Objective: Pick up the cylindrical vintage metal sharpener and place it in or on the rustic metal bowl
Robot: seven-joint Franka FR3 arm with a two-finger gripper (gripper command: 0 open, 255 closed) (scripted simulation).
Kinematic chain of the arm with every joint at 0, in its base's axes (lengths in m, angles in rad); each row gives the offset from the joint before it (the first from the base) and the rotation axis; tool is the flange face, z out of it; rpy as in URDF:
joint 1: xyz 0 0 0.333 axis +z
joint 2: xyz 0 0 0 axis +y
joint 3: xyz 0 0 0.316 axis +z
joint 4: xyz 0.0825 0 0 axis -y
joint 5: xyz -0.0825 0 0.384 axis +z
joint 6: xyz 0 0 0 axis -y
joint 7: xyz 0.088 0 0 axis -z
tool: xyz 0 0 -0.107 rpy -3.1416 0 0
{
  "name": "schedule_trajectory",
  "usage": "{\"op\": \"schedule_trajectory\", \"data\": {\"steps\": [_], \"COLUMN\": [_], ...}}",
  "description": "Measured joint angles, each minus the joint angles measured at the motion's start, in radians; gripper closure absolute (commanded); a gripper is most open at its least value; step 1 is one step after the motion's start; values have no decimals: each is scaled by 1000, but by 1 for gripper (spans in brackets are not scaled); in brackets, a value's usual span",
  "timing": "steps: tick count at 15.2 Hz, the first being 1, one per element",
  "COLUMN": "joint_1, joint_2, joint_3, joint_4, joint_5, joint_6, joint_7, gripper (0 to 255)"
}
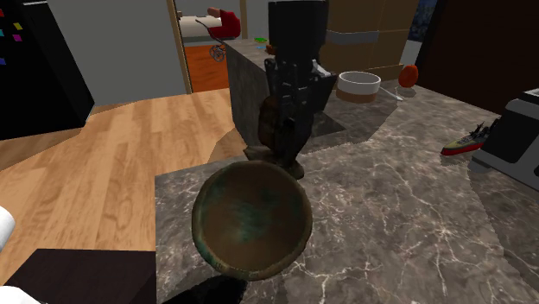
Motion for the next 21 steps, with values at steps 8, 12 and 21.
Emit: {"op": "schedule_trajectory", "data": {"steps": [8,12,21], "joint_1": [4,11,-56], "joint_2": [40,79,-60], "joint_3": [4,10,-57], "joint_4": [161,268,204], "joint_5": [-10,-20,6], "joint_6": [-123,-192,-257], "joint_7": [1,6,-123], "gripper": [255,255,255]}}
